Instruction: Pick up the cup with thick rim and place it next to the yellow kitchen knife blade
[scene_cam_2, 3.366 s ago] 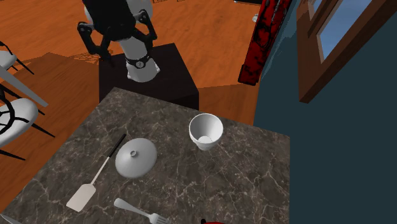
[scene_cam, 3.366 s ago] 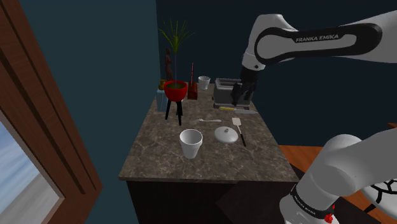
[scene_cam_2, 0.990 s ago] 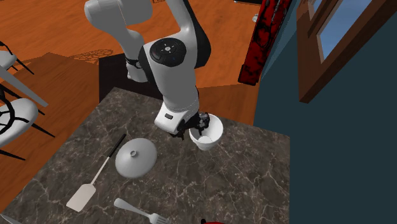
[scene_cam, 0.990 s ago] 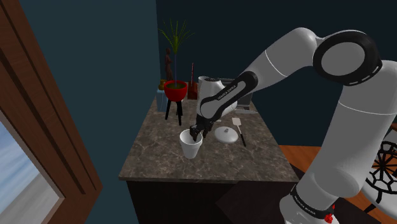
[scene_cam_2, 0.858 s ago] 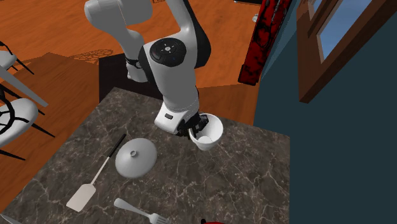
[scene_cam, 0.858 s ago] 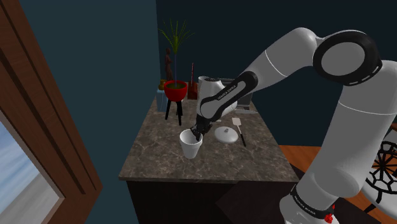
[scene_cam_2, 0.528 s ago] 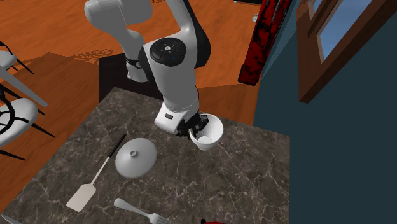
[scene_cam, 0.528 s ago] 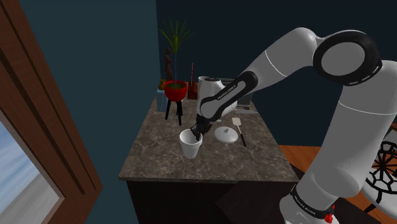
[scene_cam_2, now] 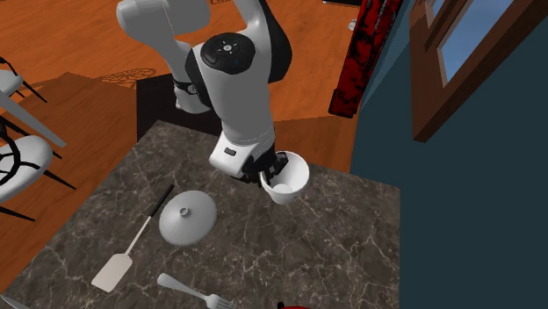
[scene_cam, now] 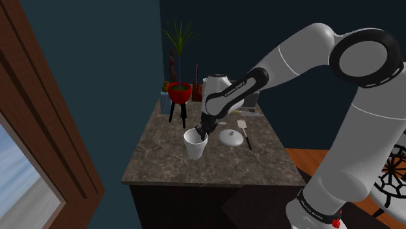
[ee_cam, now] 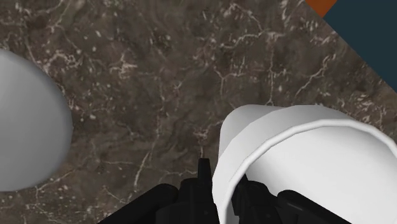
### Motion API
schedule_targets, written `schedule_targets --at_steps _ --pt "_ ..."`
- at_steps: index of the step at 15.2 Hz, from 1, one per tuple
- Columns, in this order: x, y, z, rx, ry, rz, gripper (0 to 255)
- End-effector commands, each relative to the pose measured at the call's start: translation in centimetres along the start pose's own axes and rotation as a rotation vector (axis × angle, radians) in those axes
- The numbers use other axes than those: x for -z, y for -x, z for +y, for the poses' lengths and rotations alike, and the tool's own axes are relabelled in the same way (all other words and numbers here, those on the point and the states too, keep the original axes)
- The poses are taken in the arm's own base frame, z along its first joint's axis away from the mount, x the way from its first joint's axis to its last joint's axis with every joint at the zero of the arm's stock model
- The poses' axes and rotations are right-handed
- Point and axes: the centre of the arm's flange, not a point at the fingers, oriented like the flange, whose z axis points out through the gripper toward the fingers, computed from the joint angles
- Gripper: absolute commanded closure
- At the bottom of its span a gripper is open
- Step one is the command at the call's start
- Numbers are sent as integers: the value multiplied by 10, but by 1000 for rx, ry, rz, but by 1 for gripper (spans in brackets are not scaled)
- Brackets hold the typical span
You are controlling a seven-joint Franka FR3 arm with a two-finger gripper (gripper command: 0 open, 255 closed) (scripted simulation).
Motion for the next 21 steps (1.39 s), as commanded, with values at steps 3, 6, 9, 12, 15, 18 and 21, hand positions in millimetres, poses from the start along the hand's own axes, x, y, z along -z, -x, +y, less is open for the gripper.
schedule_targets --at_steps 3,6,9,12,15,18,21 --pt "21 -2 -2 0 0 0 255" --pt "37 -2 -4 0 0 0 255" --pt "53 -3 -5 0 0 0 255" --pt "68 -4 -6 0 0 0 255" --pt "84 -4 -7 0 0 0 255" --pt "100 -5 -9 0 0 0 255" --pt "116 -5 -10 0 0 0 255"
